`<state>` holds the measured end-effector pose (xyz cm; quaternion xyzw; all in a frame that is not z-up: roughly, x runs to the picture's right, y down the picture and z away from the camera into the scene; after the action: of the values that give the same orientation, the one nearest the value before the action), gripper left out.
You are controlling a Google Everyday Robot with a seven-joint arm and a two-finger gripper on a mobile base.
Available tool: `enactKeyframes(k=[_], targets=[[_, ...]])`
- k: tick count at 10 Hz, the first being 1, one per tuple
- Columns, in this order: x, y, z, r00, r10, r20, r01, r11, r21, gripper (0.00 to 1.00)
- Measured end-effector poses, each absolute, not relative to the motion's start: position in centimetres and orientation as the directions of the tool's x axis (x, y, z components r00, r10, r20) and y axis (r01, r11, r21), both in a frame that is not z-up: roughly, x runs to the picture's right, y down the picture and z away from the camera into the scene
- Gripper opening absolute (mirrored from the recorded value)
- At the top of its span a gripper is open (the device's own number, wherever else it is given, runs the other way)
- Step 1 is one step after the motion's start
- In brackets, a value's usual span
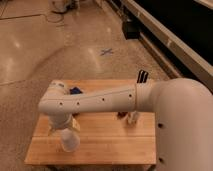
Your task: Place the ceramic cup over the eraser
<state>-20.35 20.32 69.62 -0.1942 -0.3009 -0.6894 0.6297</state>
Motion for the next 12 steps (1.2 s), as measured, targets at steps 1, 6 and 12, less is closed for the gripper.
enactKeyframes(k=[1, 6, 12], targets=[[-20.3, 20.8, 70.3, -0.138, -0.753, 0.644, 0.985, -0.034, 0.171, 0.80], [-20.7, 22.7, 72.1, -0.165, -0.732, 0.661, 0.982, -0.062, 0.177, 0.80], [-21.1, 22.7, 72.8, -0.163, -0.734, 0.660, 0.983, -0.061, 0.175, 0.27]])
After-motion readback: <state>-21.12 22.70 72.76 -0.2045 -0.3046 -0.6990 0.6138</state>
